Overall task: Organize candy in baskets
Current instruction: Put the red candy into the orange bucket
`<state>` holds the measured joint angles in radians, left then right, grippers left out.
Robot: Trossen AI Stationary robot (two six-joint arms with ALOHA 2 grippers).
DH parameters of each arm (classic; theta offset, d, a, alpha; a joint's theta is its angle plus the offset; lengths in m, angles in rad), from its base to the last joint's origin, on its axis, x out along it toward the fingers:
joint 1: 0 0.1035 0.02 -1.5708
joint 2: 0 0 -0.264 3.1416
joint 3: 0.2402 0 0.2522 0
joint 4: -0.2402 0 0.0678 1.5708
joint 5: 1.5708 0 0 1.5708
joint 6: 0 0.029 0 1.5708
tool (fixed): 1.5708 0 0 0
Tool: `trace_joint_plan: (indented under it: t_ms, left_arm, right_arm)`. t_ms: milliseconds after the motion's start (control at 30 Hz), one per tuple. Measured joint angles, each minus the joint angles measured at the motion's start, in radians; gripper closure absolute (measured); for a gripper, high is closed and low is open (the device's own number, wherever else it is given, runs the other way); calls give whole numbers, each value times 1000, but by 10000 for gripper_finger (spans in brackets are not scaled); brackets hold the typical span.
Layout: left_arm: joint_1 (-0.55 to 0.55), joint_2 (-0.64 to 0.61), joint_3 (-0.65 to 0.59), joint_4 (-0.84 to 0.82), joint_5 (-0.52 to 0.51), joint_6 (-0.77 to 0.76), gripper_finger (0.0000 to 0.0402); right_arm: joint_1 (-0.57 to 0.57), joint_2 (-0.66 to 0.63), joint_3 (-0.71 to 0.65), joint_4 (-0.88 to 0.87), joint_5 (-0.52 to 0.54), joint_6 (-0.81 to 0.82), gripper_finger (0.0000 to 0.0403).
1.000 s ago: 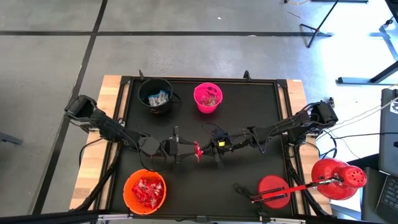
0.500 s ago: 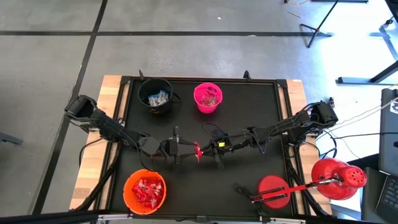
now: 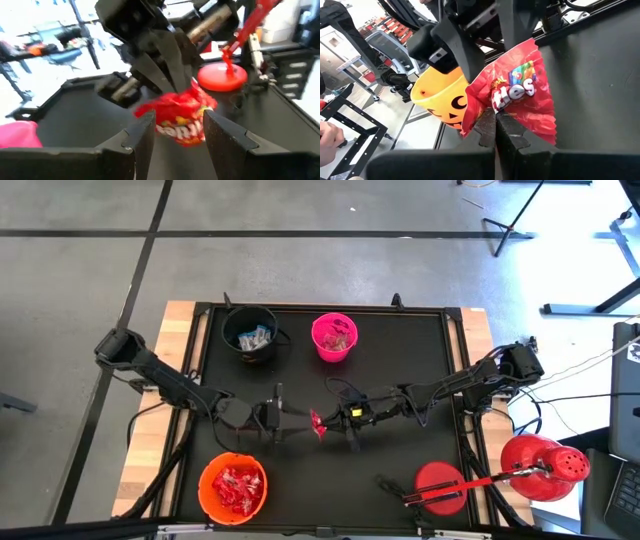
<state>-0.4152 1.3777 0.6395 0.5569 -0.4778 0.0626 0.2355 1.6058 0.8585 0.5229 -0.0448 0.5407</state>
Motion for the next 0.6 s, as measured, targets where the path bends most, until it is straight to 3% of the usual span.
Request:
trace_joint_plan:
  t_ms: [200, 433, 600]
  left_arm:
    - [5, 5, 0, -22, 38, -54, 243]
    - [-4, 2, 91, -59, -84, 54, 243]
    - [-26, 1, 246, -305, -260, 131, 243]
  right_arm:
    - [0, 0, 0, 0, 0, -15, 402]
    - [0, 0, 0, -1, 0, -16, 402]
    - [0, 0, 0, -4, 0, -16, 402]
